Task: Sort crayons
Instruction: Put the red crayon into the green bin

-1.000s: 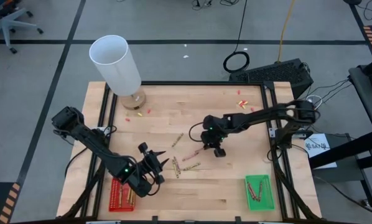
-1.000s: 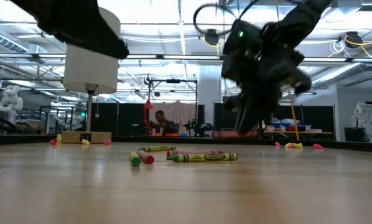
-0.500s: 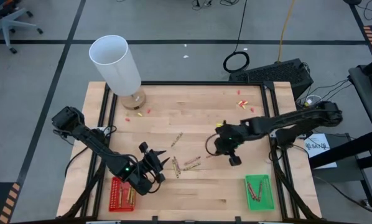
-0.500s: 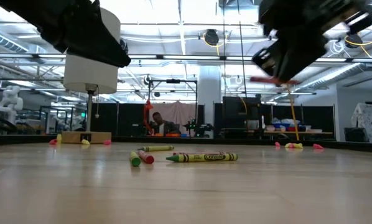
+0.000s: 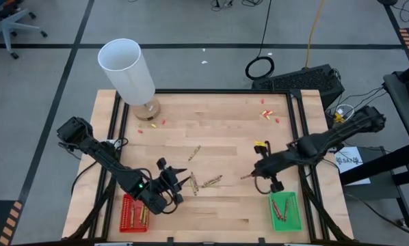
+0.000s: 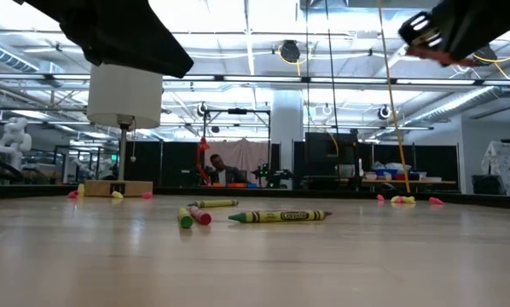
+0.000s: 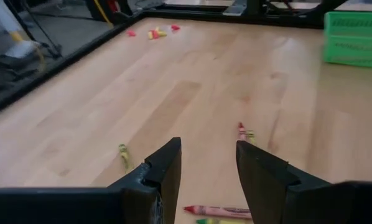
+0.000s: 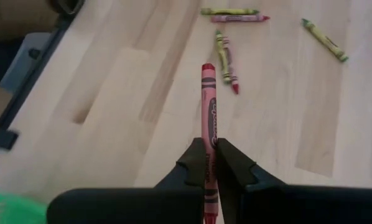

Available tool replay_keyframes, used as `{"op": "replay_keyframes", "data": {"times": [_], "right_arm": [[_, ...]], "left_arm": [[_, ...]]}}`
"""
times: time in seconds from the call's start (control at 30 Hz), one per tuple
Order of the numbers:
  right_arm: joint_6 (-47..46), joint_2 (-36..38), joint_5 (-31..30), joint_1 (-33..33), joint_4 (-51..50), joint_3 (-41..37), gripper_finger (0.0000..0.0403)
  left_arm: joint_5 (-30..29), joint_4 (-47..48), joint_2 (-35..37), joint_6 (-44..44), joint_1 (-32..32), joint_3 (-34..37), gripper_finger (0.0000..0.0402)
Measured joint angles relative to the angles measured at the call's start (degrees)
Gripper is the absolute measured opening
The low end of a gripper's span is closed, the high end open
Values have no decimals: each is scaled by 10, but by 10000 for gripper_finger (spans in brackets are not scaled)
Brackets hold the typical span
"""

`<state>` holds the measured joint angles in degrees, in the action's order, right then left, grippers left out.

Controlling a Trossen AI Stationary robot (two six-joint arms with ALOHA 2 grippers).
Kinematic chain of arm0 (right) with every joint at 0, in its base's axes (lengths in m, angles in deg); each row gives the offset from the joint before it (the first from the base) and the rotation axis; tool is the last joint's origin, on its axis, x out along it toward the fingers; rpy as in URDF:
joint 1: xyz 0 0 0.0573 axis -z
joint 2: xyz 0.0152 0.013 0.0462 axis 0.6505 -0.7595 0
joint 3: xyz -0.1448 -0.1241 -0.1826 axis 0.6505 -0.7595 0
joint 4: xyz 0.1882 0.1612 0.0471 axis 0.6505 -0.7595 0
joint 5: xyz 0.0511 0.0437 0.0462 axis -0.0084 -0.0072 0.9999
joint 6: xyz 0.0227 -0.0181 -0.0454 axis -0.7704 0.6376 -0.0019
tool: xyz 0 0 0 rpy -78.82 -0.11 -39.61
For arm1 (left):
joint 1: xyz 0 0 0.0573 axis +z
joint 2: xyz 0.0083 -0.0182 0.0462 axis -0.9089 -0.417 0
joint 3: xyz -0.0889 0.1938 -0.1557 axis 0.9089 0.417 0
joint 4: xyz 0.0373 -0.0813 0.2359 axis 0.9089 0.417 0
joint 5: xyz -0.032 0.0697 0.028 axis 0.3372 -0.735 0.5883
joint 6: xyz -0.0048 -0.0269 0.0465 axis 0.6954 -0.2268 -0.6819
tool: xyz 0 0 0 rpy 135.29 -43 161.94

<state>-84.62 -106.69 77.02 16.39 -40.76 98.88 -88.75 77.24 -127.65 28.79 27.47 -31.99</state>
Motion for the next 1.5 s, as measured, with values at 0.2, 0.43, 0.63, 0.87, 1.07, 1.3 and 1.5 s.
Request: {"op": "replay_keyframes", "data": {"times": [0.2,0.43,0.63,0.87,1.07,1.3,1.5], "right_arm": [[14,19,-13,-45,-17,0,0],[25,23,-89,-92,-61,0,0],[62,23,-165,-127,-82,0,0],[184,23,-219,-149,-84,0,2],[340,23,-227,-151,-72,0,3],[391,23,-263,-151,-73,0,3],[407,23,-284,-151,-73,0,4]], "left_arm": [[18,-34,0,0,0,0,152],[18,-42,0,0,0,0,152],[20,-50,0,0,2,0,152],[21,-50,0,0,13,0,152],[36,-49,0,0,32,0,152],[64,-48,0,-4,54,0,152],[68,-48,0,-4,59,0,152]]}}
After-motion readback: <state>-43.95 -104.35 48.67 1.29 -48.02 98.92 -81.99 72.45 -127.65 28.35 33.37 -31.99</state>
